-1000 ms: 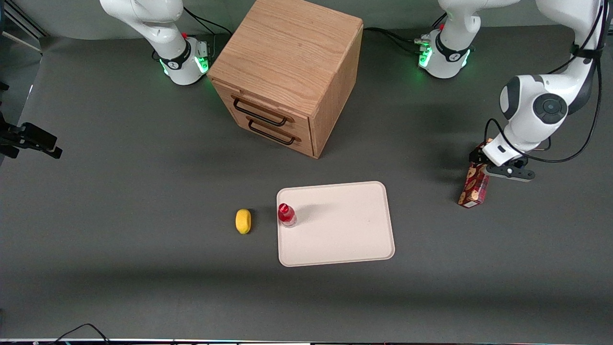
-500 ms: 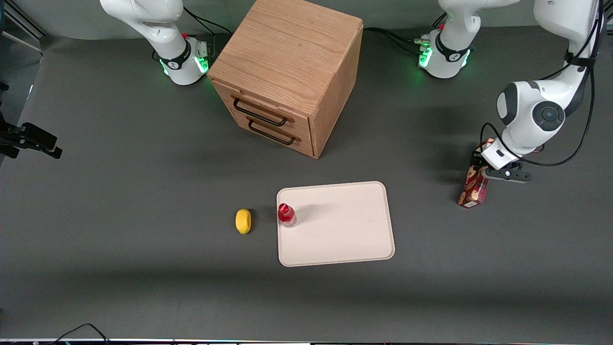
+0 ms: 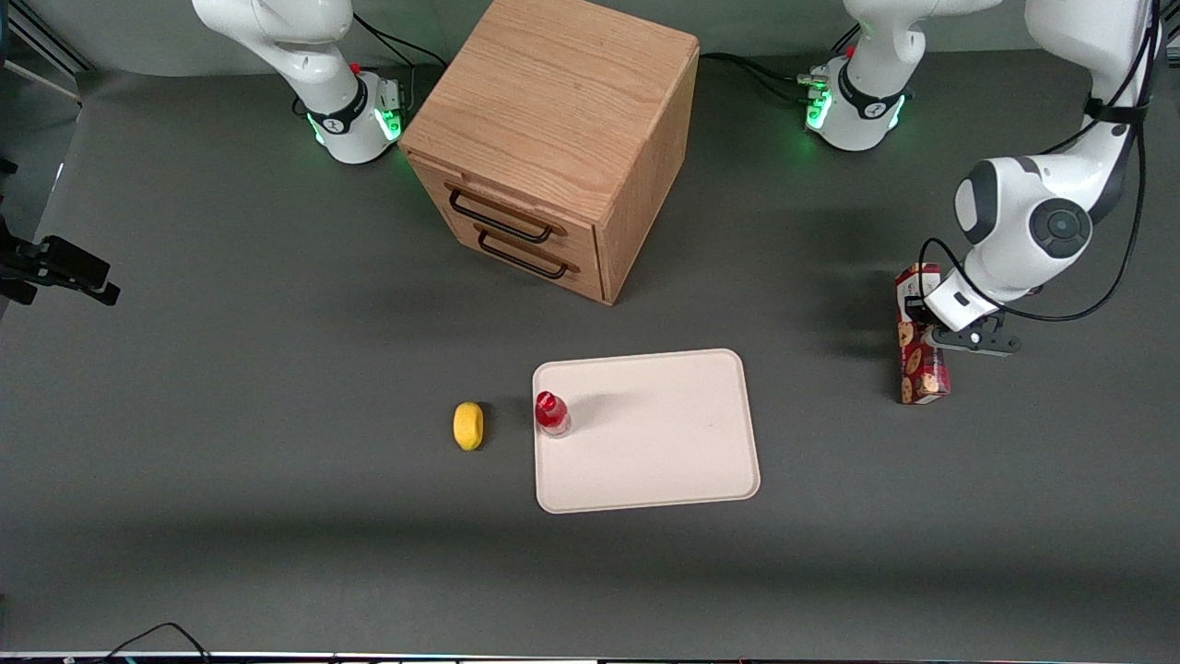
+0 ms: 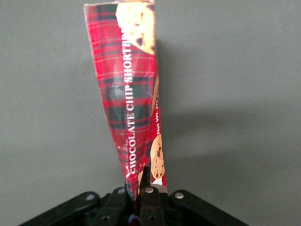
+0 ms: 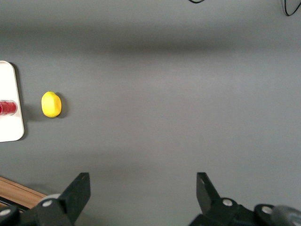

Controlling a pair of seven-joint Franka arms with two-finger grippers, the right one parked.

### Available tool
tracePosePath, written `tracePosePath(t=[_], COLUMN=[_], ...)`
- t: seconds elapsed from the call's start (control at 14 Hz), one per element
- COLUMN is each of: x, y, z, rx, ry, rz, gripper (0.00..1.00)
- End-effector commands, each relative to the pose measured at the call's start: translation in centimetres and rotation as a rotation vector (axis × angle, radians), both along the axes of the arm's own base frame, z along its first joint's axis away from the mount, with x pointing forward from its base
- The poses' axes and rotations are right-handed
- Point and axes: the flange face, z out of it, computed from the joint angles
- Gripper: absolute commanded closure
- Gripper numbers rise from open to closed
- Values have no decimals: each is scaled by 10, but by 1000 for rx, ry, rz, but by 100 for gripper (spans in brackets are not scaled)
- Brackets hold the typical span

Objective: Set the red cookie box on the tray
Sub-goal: 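Carry the held box with the left gripper over the white tray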

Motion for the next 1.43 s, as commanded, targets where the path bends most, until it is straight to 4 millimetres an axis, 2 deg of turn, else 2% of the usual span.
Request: tracePosePath(t=[0.0,0.14,0.29,0.43,0.5,0.64,0.79,0.86,1.0,1.14,1.29,1.36], x=[32,58,79,100,111,135,144,152,153,155,151,151], y=[-25,-47,-87,-136,-163,-205,-263,-277,-305,-323,-334,-342], z=[80,131,175,204,209,199,172,151,108,68,40,35], rx=[-6,-21,-66,-93,-102,-145,-130,-84,-36,-10,-1,-22], ry=[-6,-21,-33,-49,-49,-44,-29,-40,-45,-85,-76,-96], rz=[-38,-43,-5,51,70,182,250,274,286,281,273,265], gripper=[100,100,100,100,100,100,100,100,100,100,100,100])
